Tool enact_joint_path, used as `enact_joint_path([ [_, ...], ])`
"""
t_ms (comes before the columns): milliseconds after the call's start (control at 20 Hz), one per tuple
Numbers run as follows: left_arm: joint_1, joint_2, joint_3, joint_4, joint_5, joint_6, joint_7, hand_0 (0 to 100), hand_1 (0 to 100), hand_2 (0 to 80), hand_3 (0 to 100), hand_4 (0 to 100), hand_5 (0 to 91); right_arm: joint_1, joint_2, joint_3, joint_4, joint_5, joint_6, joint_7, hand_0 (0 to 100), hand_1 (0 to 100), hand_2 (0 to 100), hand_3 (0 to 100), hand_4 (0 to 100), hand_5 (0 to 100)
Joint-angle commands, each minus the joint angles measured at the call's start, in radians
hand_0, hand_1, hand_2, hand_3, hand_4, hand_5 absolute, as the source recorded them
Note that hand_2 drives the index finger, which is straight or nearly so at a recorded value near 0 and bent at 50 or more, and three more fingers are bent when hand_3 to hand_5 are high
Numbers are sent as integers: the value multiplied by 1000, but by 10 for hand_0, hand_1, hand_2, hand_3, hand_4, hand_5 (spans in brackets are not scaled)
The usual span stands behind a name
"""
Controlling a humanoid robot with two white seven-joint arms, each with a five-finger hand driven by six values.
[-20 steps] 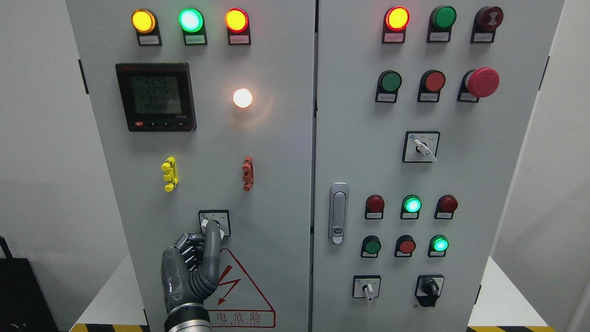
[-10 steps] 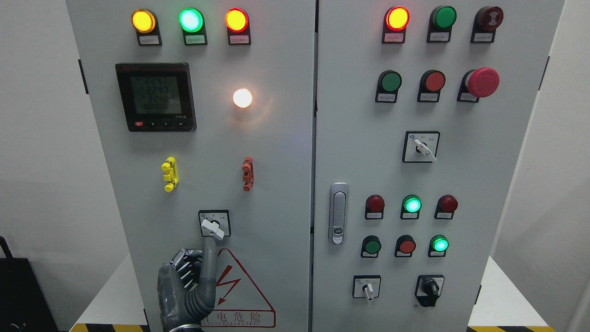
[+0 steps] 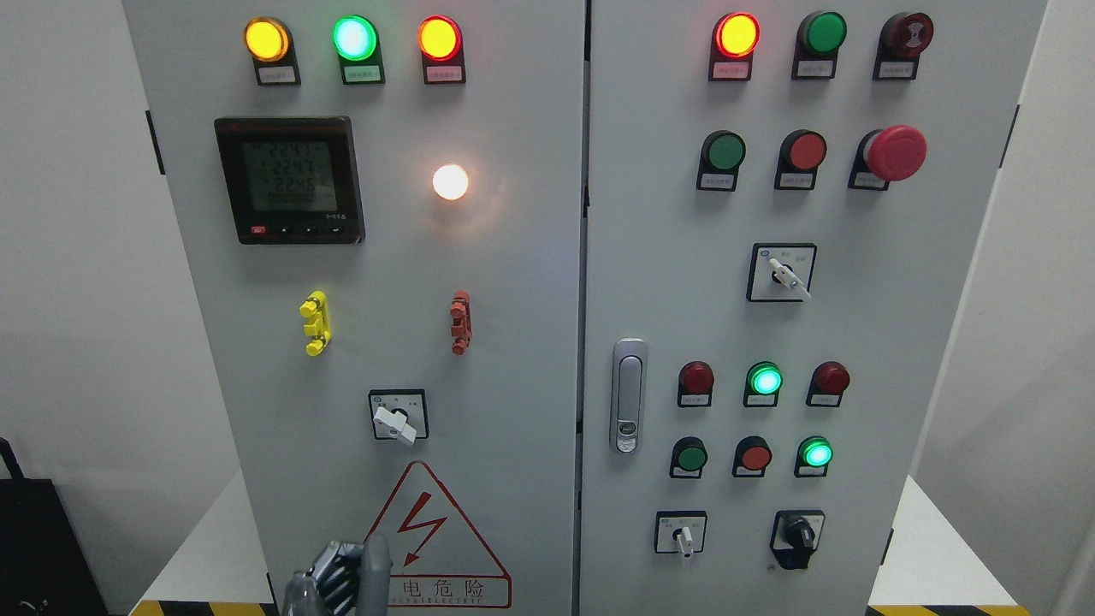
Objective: Turn on light switch 1
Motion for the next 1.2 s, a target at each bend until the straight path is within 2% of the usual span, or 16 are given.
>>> enact_joint_path([
  [0,166,56,177,467,53,-205,-120,224,241,545,958,1000,771,0,-1,0,0,0,0,1,0,0,0,0,0,0],
  [100,167,58,210,669,61,-279,-185,219,231,504,902,964,720,0,0,-1,0,0,1,1,0,0,0,0,0,0],
  [150,167,58,220,775,65,-331,-196,214,216,460,837,923,656,0,0,0,0,0,0,1,0,0,0,0,0,0],
  [200,167,58,222,885,79,-380,-197,211,211,447,811,900,637,0,0,0,0,0,0,1,0,0,0,0,0,0],
  [250,167,58,222,994,88,-424,-203,207,209,420,749,833,567,0,0,0,0,0,1,1,0,0,0,0,0,0],
  [300,167,58,222,1103,95,-460,-213,202,216,390,665,743,457,0,0,0,0,0,0,1,0,0,0,0,0,0],
  [350,166,56,222,1214,99,-481,-231,201,219,380,654,726,432,0,0,0,0,0,0,1,0,0,0,0,0,0],
  [400,163,53,222,1317,104,-488,-258,197,227,330,571,635,295,0,0,0,0,0,0,1,0,0,0,0,0,0],
  [550,150,47,222,1538,112,-476,-341,176,259,249,458,509,151,0,0,0,0,0,0,1,0,0,0,0,0,0],
  [600,147,45,219,1583,110,-462,-366,177,271,240,443,492,135,0,0,0,0,0,0,1,0,0,0,0,0,0],
  [700,132,44,213,1626,107,-361,-381,243,322,162,341,373,21,0,0,0,0,0,0,1,0,0,0,0,0,0],
  [900,94,44,214,1631,110,8,-386,352,365,137,247,297,0,0,0,0,0,0,0,1,0,0,0,0,0,0],
  [950,85,42,216,1631,110,82,-389,376,361,98,190,248,0,0,0,0,0,0,0,1,0,0,0,0,0,0],
  [1000,77,41,211,1631,107,131,-391,392,353,47,134,198,0,0,0,0,0,0,0,1,0,0,0,0,0,0],
  [1150,66,41,193,1632,95,172,-382,405,330,0,37,107,0,0,0,0,0,0,0,1,0,0,0,0,0,0],
])
